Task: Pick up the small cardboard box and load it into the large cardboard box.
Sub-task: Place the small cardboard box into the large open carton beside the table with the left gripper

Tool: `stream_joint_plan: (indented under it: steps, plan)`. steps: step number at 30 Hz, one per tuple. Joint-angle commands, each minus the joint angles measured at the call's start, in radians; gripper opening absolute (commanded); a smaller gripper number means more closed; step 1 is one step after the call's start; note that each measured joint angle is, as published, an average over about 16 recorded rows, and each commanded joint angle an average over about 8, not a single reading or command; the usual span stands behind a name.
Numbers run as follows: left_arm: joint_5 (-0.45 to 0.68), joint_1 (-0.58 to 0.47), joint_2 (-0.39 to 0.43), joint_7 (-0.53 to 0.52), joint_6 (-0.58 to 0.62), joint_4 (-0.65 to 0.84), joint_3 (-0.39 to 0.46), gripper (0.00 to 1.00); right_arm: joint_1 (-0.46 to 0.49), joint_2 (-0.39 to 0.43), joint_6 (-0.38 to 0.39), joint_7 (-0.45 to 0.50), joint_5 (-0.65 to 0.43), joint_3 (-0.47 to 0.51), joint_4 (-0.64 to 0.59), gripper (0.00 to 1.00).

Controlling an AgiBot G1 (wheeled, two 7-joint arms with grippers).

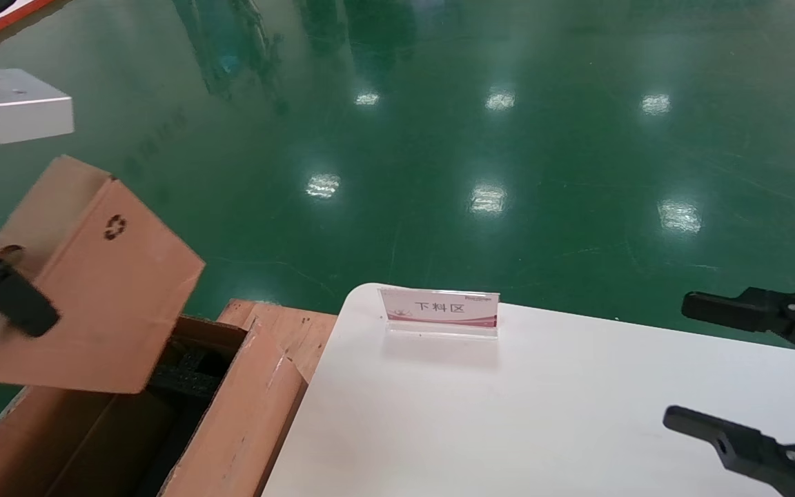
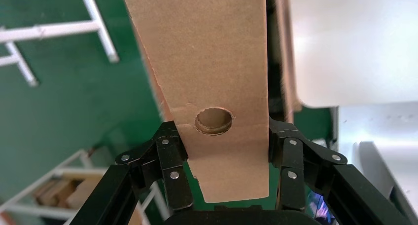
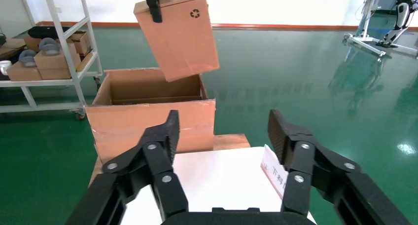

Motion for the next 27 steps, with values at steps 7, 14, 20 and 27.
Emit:
stream_joint_plan:
  steps: [7, 14, 20, 27]
  plan:
    - [-0.048, -0.014, 0.009, 0.108, 0.000, 0.052, 0.140, 0.00, 0.000, 0.000, 0.000, 0.000, 0.000, 0.000, 0.000, 1.00]
    - [-0.049, -0.017, -0.058, 0.165, 0.000, 0.057, 0.196, 0.00, 0.000, 0.000, 0.000, 0.000, 0.000, 0.000, 0.000, 1.00]
    - [-0.026, -0.018, -0.131, 0.203, 0.000, 0.057, 0.228, 0.00, 0.000, 0.000, 0.000, 0.000, 0.000, 0.000, 0.000, 1.00]
    - [0.004, -0.012, -0.218, 0.257, 0.000, 0.063, 0.258, 0.00, 0.000, 0.000, 0.000, 0.000, 0.000, 0.000, 0.000, 1.00]
